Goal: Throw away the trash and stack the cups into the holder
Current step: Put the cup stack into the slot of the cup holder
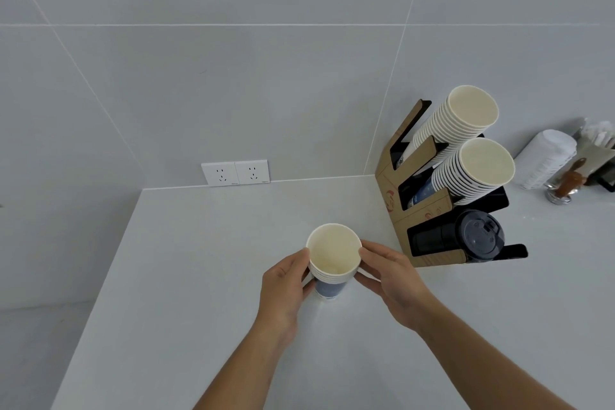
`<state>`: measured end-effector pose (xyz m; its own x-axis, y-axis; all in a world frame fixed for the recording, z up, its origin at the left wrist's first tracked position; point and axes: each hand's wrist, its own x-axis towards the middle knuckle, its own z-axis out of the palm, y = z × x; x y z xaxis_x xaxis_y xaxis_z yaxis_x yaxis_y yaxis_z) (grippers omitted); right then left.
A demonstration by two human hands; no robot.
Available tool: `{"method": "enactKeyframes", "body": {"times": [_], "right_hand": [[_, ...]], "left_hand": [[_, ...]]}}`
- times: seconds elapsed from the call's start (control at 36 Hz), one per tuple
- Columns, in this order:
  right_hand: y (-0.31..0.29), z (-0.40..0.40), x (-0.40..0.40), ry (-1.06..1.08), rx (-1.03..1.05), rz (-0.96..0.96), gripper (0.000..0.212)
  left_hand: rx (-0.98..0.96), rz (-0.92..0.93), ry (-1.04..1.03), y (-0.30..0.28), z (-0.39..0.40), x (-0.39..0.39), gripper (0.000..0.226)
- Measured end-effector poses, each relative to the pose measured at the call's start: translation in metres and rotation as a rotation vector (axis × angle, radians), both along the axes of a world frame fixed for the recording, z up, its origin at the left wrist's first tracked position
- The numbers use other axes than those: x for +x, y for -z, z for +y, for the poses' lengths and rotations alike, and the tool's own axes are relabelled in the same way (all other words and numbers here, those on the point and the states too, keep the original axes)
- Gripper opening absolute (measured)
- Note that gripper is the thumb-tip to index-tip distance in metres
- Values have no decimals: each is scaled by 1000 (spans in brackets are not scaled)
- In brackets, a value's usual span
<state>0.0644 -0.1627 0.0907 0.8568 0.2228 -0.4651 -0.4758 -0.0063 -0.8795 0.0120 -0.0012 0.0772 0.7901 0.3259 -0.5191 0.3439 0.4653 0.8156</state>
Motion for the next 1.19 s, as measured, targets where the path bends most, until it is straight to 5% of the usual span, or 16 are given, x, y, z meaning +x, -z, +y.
{"method": "enactKeyframes", "body": {"times": [0.58, 1.19], "right_hand": [[-96, -45, 18, -61, 110, -203, 24], [-224, -148, 51, -47, 154, -639, 22]], "left_hand": [[144, -218, -146, -95, -52, -1, 20], [282, -571, -88, -218, -142, 38, 22]]}}
